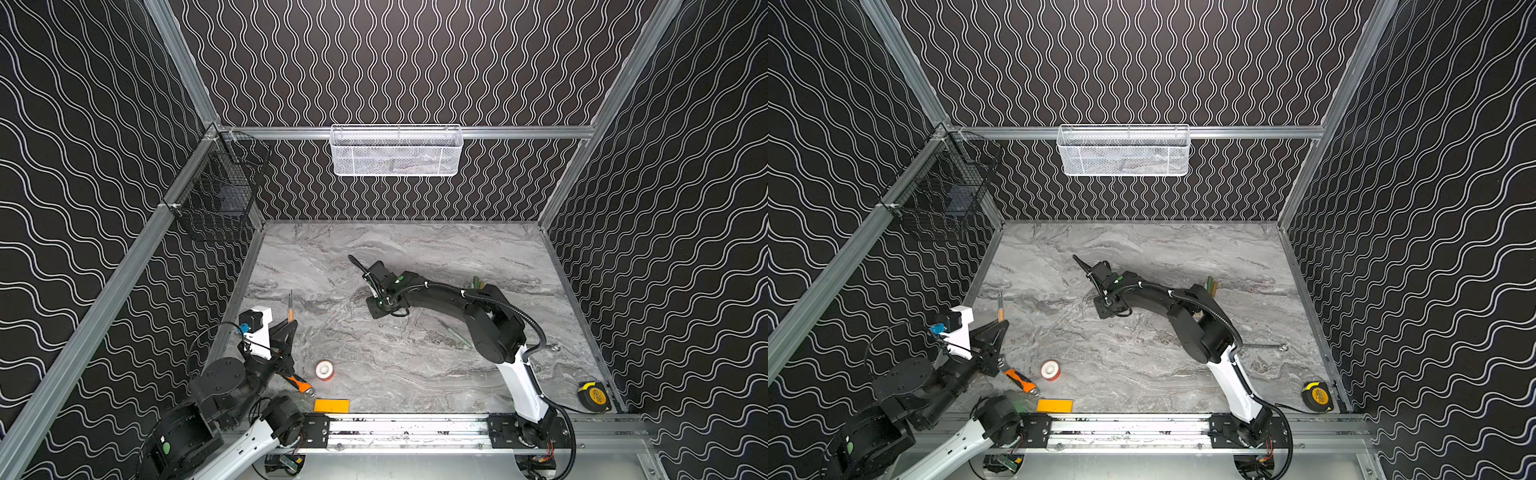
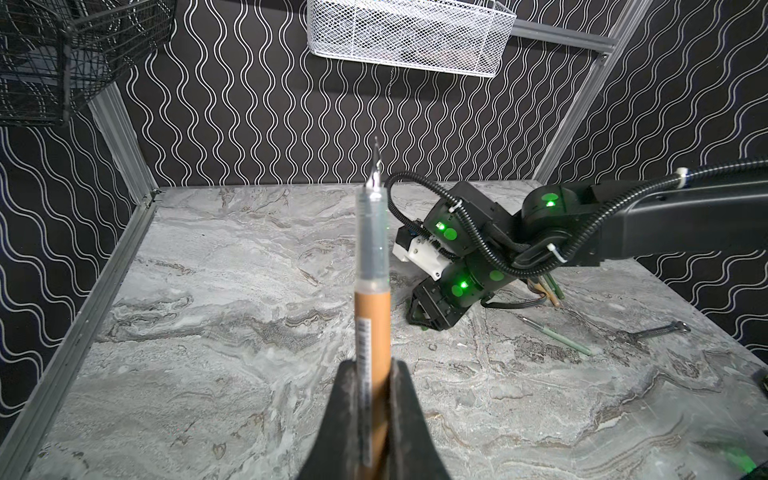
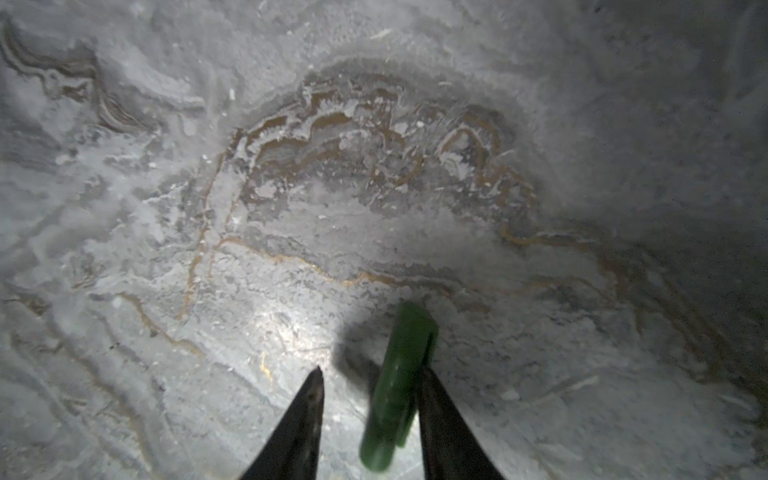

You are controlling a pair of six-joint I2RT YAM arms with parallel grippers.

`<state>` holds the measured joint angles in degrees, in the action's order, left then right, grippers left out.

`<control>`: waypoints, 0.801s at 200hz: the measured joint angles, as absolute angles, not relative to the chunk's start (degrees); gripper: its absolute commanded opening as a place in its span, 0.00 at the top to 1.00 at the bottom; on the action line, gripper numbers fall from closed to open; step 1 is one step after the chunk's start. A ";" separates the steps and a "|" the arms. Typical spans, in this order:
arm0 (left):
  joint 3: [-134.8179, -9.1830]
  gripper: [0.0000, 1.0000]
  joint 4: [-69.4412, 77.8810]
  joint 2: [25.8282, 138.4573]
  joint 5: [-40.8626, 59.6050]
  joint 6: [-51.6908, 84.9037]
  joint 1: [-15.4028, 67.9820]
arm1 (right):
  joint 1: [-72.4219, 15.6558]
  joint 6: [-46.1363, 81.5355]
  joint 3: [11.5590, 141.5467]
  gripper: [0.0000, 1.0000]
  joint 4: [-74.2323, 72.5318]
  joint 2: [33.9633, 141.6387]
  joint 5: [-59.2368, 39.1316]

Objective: Insert the pens into the pen caps
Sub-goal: 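Lower the right gripper and grasp a green cap, then bring the green cap above the pen tip held by the left gripper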

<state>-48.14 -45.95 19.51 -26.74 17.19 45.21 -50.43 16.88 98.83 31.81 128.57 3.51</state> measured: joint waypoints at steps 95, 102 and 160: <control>-47.92 1.00 -45.74 20.18 -26.24 17.19 45.21 | -50.68 15.84 100.38 0.85 33.95 130.10 8.67; -47.92 1.00 -45.69 20.29 -26.24 17.19 45.21 | -50.65 15.81 100.53 0.86 34.15 130.15 8.80; -47.88 1.00 -44.42 24.58 -22.96 17.08 45.19 | -49.34 15.46 97.49 0.91 34.20 127.35 8.62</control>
<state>-47.88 -44.42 24.58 -22.96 17.08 45.19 -49.34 15.46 97.49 34.20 127.35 8.62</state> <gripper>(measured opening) 0.104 0.144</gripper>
